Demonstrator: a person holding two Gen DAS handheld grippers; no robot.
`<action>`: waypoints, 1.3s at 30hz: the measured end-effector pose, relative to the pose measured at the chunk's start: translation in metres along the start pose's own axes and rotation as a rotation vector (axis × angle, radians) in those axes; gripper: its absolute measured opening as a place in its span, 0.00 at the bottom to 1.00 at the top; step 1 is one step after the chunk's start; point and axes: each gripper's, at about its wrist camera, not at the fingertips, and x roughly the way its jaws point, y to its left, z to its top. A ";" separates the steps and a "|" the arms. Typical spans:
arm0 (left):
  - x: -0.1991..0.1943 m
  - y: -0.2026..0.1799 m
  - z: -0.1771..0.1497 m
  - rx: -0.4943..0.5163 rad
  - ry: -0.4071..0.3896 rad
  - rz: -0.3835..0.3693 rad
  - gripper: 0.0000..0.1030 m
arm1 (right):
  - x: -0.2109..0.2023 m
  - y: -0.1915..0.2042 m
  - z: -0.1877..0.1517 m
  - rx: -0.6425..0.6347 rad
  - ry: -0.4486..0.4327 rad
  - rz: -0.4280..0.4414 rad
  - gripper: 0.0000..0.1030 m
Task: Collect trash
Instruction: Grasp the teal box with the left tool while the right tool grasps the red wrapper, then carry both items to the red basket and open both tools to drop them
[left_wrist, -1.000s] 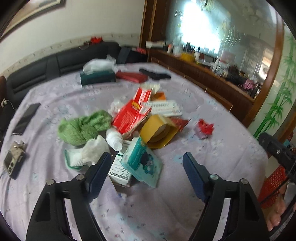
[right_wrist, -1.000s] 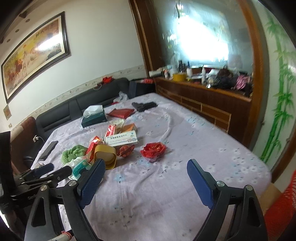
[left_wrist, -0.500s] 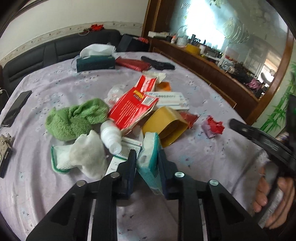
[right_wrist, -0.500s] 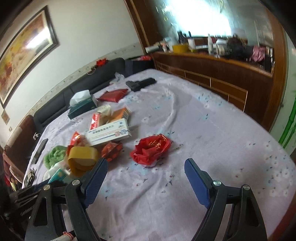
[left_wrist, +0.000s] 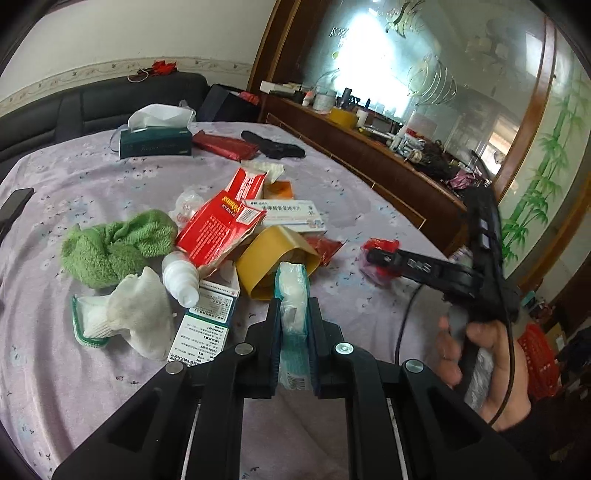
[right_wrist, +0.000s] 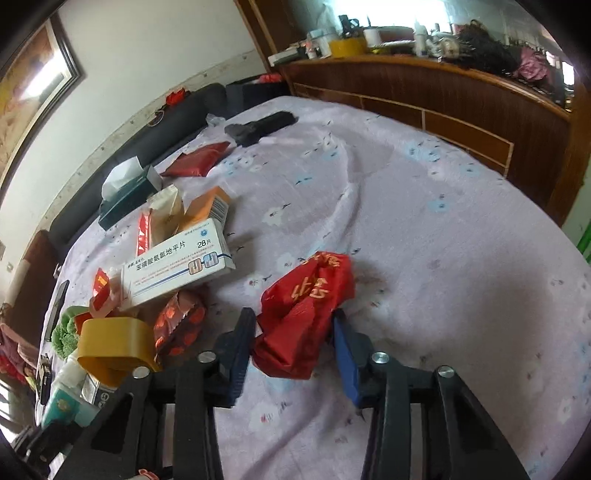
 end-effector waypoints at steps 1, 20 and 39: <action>-0.001 -0.001 0.000 0.000 -0.002 -0.008 0.11 | -0.007 0.000 -0.002 0.001 -0.015 0.011 0.39; -0.056 -0.150 -0.019 0.172 -0.033 -0.257 0.11 | -0.262 -0.065 -0.093 0.033 -0.380 -0.048 0.39; -0.026 -0.370 -0.047 0.428 0.109 -0.668 0.11 | -0.403 -0.237 -0.161 0.330 -0.552 -0.425 0.40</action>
